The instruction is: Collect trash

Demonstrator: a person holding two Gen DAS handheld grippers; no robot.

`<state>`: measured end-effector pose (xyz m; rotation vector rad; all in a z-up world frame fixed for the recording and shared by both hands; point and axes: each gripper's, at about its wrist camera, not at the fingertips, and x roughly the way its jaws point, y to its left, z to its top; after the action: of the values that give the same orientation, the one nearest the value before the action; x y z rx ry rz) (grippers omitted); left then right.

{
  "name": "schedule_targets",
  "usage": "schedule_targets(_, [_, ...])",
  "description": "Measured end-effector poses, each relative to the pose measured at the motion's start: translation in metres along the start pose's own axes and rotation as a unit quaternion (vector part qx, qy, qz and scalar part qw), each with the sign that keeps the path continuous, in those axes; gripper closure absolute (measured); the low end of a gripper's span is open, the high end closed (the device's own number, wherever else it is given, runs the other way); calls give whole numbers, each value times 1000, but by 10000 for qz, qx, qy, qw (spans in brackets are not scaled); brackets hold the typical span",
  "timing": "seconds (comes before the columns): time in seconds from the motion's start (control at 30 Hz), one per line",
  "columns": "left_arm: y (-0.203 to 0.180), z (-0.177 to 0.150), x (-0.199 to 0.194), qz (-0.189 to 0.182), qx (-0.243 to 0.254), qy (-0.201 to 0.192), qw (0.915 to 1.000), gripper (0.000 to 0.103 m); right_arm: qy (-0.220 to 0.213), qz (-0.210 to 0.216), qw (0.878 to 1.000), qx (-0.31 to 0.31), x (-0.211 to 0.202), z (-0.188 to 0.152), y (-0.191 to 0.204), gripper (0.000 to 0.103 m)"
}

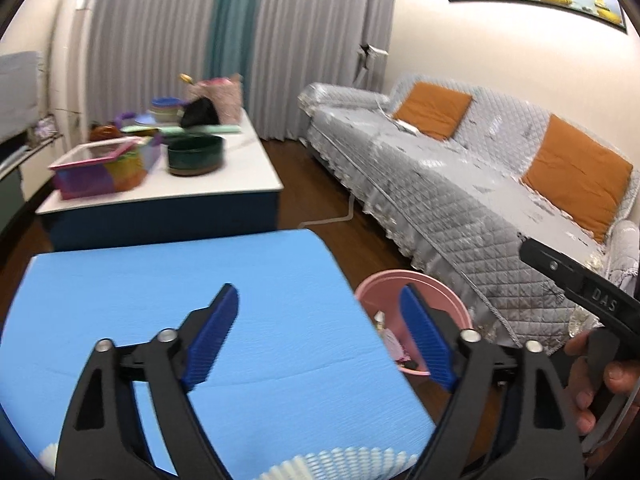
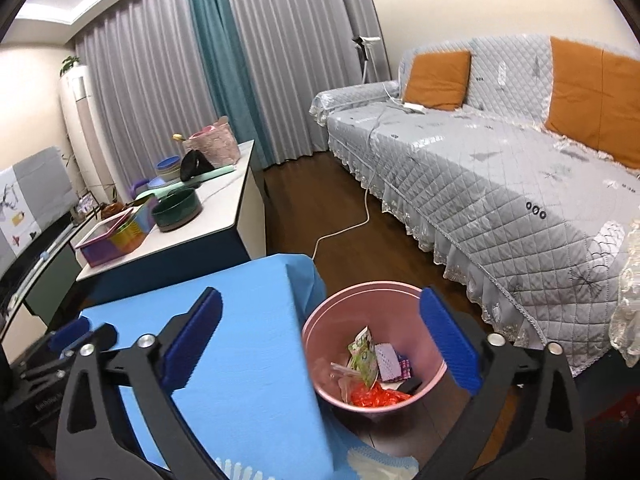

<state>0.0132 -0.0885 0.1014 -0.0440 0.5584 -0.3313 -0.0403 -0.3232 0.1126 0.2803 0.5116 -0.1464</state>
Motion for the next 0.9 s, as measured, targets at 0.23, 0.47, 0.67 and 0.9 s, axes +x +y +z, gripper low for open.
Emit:
schedule_targets(0.23, [27,-34,-35,599,-126,-129,9980,8,25,-73,9996,-283,-25,-37,23,5])
schedule_targets(0.47, [41,-80,-54,1027,-288,38,9943,8,-140,-146,9963,-841,-43,-78,55,5])
schedule_targets(0.67, [44,-101,-56,1075,-370,229,9933,8,70,-120,9941,-1075,-33,-96,64,5])
schedule_targets(0.9, [47,-104,-53,1205,-423,205,9916,8,245,-114,9938,-1080,-22,-102,65,5])
